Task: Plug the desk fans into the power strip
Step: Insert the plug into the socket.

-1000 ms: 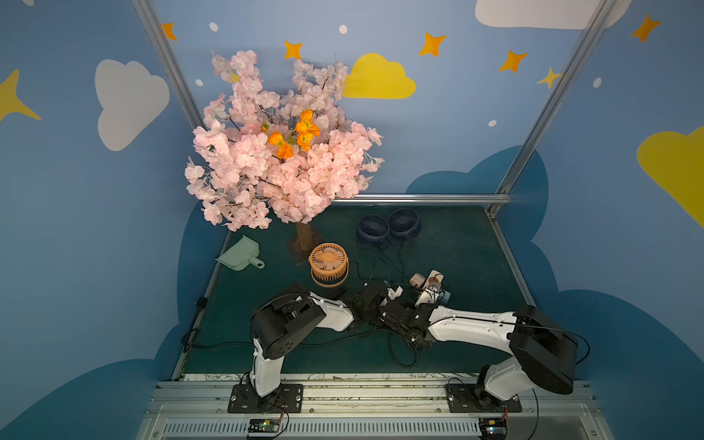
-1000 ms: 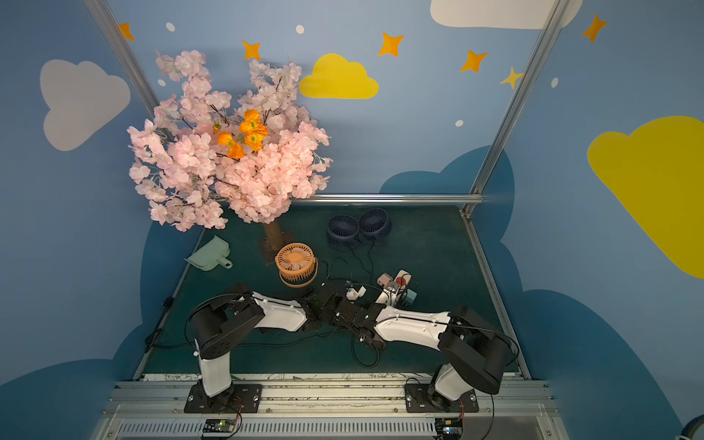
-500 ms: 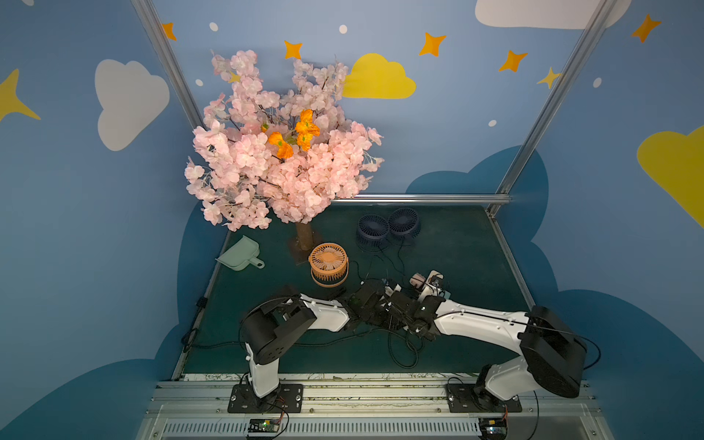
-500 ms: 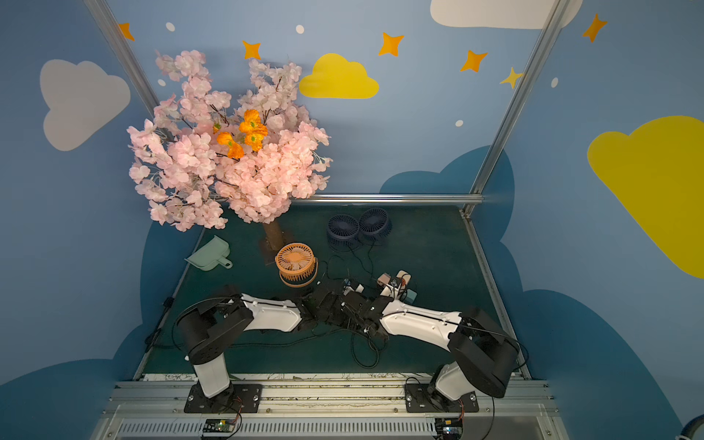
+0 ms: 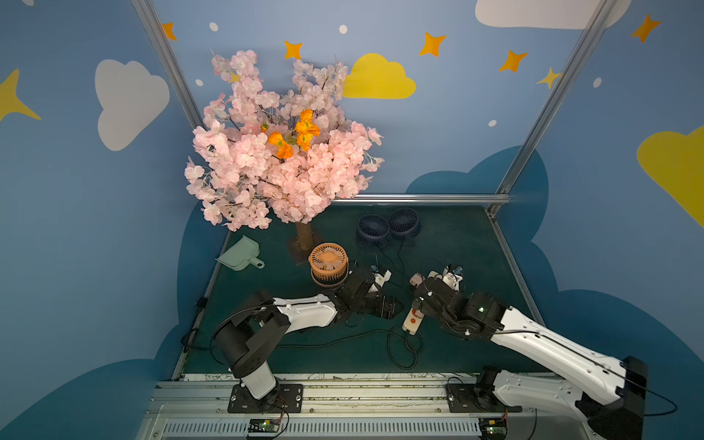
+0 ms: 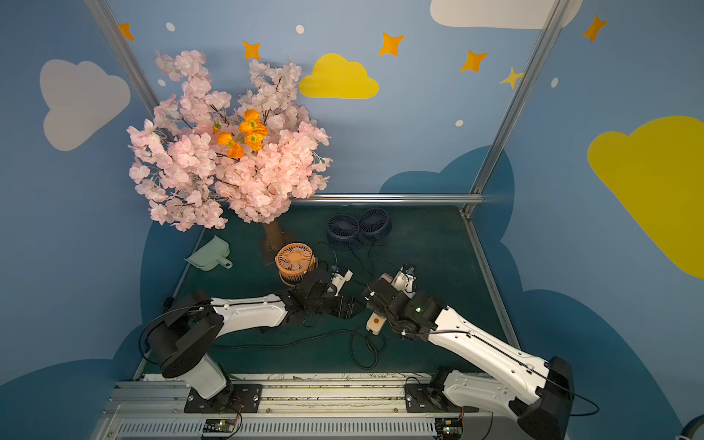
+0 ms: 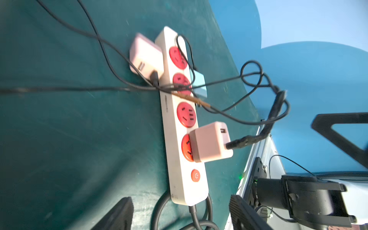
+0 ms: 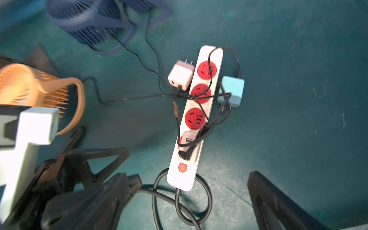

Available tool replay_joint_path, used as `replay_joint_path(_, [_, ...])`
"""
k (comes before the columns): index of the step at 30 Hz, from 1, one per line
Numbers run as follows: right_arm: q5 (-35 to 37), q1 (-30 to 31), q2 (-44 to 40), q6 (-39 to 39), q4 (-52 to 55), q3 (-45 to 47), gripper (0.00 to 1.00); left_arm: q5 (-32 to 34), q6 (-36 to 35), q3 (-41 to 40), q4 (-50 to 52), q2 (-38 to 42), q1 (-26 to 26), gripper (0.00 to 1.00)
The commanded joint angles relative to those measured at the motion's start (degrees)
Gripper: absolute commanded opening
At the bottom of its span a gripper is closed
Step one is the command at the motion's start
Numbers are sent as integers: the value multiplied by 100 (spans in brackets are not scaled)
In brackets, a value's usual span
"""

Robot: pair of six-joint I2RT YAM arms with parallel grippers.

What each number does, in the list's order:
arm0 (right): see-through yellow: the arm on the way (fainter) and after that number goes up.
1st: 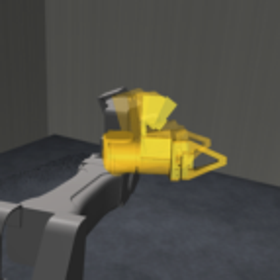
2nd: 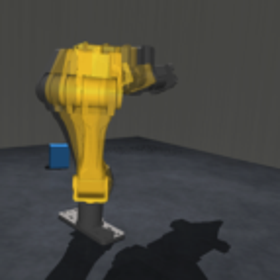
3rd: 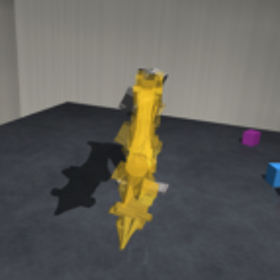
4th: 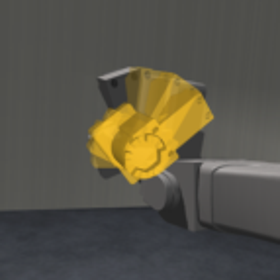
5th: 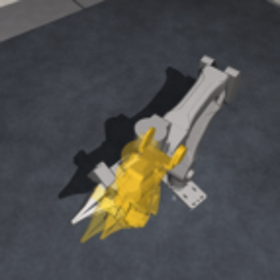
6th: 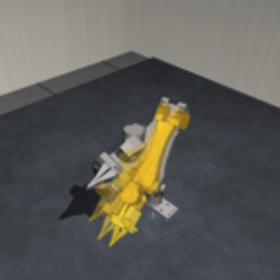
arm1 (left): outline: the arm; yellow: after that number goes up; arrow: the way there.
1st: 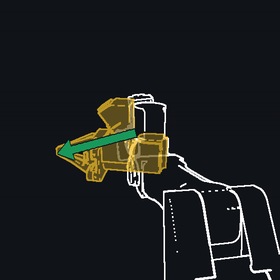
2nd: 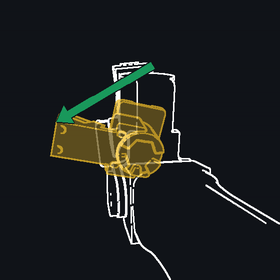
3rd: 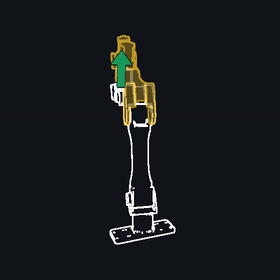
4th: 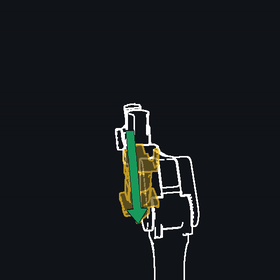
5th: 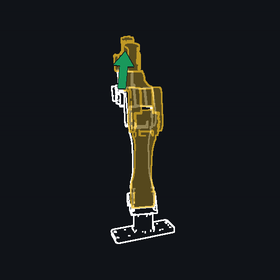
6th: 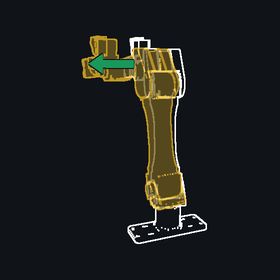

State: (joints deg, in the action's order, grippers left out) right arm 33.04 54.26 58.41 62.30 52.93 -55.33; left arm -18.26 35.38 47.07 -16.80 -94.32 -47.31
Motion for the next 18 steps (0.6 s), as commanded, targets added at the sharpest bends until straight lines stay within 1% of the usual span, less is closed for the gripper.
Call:
replay_joint_path(1, [-205, -470, -408, -1183, 66, -242, 98, 227, -337, -10, 260, 299, 49, 81])
replay_joint_path(3, [-704, -1044, -274, -1753, 51, -611, 98, 257, -447, 28, 364, 427, 76, 81])
replay_joint_path(5, [-1401, -1576, 56, -2190, 51, -963, 97, 262, -554, 127, 542, 503, 99, 81])
replay_joint_path(8, [-1940, -2091, 700, -2756, -14, -1439, 96, 307, -736, 358, 813, 560, 125, 81])
replay_joint_path(10, [-2352, -2388, 1180, -3041, -77, -1690, 93, 356, -800, 469, 900, 569, 134, 81])
replay_joint_path(12, [-2720, -2677, 1764, -3190, -111, -1903, 85, 362, -792, 468, 906, 579, 156, 81])
replay_joint_path(13, [-2918, -2782, 2056, -3222, -106, -2012, 79, 509, -766, 451, 902, 589, 164, 81])
replay_joint_path(18, [-3709, -3013, 3363, -3300, 86, -2596, 59, 705, -583, 106, 757, 778, 202, 81])
